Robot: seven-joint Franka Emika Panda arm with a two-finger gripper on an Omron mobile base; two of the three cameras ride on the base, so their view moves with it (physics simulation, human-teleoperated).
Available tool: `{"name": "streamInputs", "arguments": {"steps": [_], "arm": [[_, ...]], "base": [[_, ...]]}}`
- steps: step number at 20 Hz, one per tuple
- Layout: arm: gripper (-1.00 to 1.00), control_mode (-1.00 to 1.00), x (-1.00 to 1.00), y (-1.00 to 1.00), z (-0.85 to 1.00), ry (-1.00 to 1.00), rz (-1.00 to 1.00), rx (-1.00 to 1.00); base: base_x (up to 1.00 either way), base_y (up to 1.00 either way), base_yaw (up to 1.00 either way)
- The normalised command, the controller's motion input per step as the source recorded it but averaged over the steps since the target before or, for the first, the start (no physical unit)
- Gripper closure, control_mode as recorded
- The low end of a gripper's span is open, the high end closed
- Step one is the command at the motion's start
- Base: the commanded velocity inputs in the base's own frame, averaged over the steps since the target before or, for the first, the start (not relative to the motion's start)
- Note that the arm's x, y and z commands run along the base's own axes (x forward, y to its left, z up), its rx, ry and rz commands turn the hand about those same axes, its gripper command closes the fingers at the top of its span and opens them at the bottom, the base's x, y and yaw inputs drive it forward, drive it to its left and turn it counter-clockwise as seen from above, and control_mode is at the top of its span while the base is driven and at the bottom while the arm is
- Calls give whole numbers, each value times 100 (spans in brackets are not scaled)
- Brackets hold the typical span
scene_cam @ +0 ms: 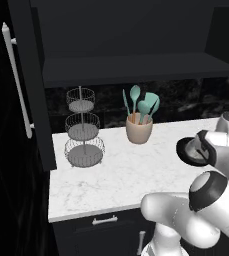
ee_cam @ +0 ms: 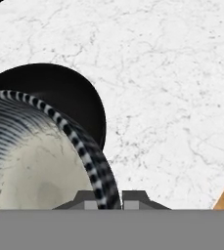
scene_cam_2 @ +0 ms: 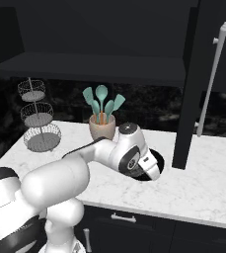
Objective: Pick up the bowls on the counter and stack them on top of one another in the open cabinet. Place the smaller bowl on top of the larger bowl.
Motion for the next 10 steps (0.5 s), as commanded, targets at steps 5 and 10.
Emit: {"name": "streamInputs", "arguments": {"steps": [5, 10], "arm": [[100, -100, 0, -11, 28, 0, -3, 2], [100, -100, 50, 0, 7, 0, -2, 1]], "base": [[0, 0, 0], [0, 0, 0]]}}
